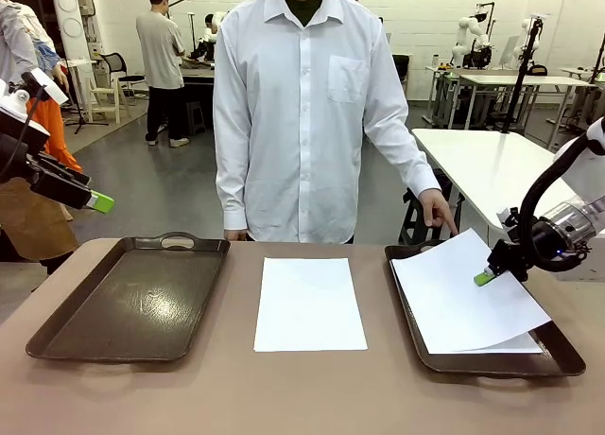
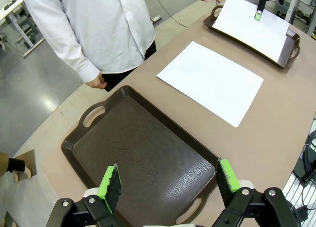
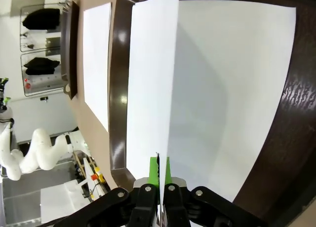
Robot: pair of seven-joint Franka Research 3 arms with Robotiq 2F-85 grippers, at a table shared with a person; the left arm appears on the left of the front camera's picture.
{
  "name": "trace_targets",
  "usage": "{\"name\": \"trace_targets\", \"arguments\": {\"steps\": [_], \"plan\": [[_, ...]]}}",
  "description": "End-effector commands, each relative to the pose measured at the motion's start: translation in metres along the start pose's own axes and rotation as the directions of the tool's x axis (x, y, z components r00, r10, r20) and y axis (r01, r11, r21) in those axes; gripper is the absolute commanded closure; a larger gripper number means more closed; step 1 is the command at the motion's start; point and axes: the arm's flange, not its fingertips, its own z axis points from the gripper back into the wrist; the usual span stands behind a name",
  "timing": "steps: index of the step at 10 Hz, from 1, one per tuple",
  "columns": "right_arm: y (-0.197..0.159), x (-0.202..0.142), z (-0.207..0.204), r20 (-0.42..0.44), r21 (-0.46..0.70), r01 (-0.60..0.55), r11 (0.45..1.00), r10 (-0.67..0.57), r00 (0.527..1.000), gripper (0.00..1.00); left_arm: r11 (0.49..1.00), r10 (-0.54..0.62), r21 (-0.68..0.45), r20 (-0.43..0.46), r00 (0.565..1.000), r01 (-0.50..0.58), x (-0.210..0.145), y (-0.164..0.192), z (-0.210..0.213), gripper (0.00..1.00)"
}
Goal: Sort the A4 documents.
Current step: Place the A4 Paper in the designated Handle tray.
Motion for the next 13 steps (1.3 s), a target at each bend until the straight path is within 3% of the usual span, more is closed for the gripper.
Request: {"name": "trace_targets", "arguments": {"steps": [1,7,8,9,10,11,12,13], "plan": [[0.005,0.008,-0.002,-0.011,-0.039,0.008,0.999,-0.008,1.000,0.99,1.000,-0.009,-0.007,0.002,1.000,0.009,-0.001,0.001,0.000,0.00],[0.002,0.003,-0.002,0.037,-0.066,0.088,0.994,-0.086,0.996,0.98,1.000,-0.009,-0.007,0.002,1.000,0.009,-0.001,0.001,0.000,0.00],[0.002,0.003,-0.002,0.037,-0.069,0.092,0.993,-0.090,0.995,0.83,1.000,-0.009,-0.007,0.002,1.000,0.009,-0.001,0.001,0.000,0.00],[0.003,0.002,-0.001,0.036,-0.076,0.091,0.993,-0.088,0.995,0.80,1.000,-0.009,-0.007,0.002,1.000,0.009,-0.001,0.001,0.000,0.00],[0.004,0.002,0.000,0.036,-0.090,0.089,0.992,-0.086,0.996,0.65,1.000,-0.009,-0.007,0.002,1.000,0.009,-0.001,0.001,0.000,0.00],[0.006,0.003,0.002,0.033,-0.105,0.083,0.991,-0.080,0.996,0.62,1.000,-0.009,-0.007,0.002,1.000,0.009,-0.001,0.001,0.000,0.00],[0.008,0.004,0.005,0.037,-0.119,0.077,0.990,-0.073,0.997,0.46,1.000,-0.009,-0.007,0.002,1.000,0.009,-0.001,0.001,0.000,0.00],[0.011,0.006,0.009,0.043,-0.136,0.072,0.988,-0.066,0.997,0.43,1.000,-0.009,-0.007,0.002,1.000,0.009,-0.001,0.001,0.000,0.00]]}}
